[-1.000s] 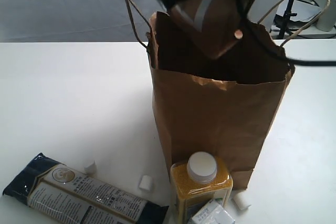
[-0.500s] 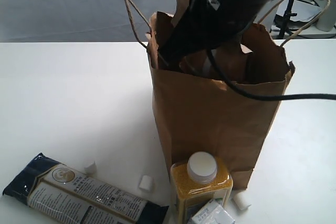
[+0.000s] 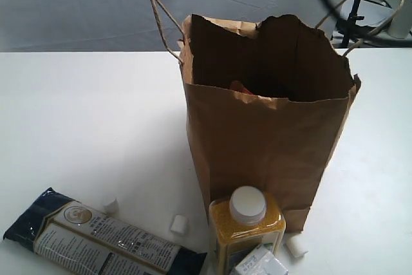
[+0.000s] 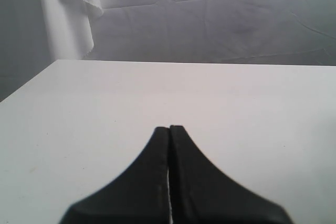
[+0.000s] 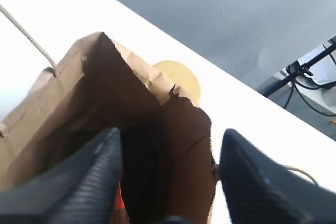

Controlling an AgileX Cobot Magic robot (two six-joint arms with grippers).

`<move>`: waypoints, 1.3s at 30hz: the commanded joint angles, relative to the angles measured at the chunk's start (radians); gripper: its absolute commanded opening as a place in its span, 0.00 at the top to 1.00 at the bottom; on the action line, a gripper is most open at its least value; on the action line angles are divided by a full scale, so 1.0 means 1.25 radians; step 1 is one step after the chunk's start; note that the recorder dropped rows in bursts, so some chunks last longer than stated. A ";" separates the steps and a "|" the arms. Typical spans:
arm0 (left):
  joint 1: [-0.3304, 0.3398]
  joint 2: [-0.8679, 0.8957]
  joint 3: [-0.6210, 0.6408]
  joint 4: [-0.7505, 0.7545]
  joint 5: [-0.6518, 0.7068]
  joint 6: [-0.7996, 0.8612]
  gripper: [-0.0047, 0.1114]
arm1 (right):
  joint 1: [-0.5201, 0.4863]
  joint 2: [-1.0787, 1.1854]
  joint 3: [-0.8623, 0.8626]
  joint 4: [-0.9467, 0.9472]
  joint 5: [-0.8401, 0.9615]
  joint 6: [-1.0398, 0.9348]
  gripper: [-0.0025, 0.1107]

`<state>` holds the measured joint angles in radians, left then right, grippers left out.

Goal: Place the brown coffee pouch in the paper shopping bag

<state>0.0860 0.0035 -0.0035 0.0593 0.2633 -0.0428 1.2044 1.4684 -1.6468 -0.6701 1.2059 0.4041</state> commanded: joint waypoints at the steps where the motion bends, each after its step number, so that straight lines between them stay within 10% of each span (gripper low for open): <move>1: 0.003 -0.003 0.003 0.004 -0.003 -0.002 0.96 | -0.004 -0.096 0.012 0.047 0.012 -0.024 0.88; 21: 0.003 -0.003 0.003 0.004 -0.003 -0.002 0.96 | -0.016 -0.590 0.693 0.043 -0.331 0.328 0.98; 33: 0.003 -0.003 0.003 0.004 -0.003 -0.002 0.96 | -0.416 -0.985 1.204 0.488 -0.951 -0.120 0.98; 39: 0.003 -0.003 0.003 0.004 -0.003 -0.002 0.96 | -0.584 -1.136 1.317 0.607 -0.951 -0.275 0.98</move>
<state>0.0860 0.0035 -0.0035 0.0593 0.2633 -0.0428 0.5530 0.1289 -0.0226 0.0230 0.0288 0.1570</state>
